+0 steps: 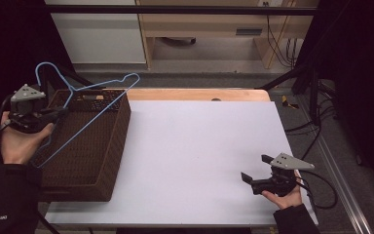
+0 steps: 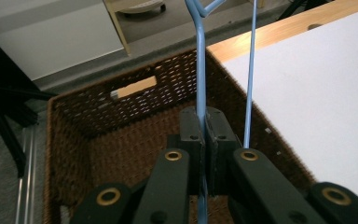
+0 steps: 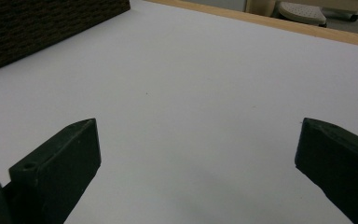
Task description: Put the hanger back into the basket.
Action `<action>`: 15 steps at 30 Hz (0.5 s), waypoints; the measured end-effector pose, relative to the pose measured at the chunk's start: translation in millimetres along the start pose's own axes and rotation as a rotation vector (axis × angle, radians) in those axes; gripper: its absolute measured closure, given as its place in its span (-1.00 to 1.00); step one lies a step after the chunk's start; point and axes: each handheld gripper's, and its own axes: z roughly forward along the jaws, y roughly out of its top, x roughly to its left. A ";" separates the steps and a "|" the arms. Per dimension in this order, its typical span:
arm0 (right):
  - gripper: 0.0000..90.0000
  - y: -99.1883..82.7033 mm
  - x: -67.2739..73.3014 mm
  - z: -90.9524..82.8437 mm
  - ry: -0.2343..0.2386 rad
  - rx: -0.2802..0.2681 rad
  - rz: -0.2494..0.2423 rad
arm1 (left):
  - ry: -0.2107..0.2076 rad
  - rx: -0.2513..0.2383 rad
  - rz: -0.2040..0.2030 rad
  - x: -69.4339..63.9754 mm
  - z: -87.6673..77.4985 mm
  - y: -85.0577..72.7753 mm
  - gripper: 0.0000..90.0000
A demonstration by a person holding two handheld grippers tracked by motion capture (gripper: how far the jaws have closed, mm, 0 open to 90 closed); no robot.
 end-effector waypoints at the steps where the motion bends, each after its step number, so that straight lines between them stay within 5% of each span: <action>1: -0.99 -0.1 0.2 0.1 0.003 0.001 0.000 | 0.003 0.000 -0.004 1.7 0.3 -2.1 0.94; 15: -0.99 -0.8 0.4 2.1 -0.002 0.008 -0.001 | 0.046 0.046 -0.032 34.4 7.2 -37.0 0.94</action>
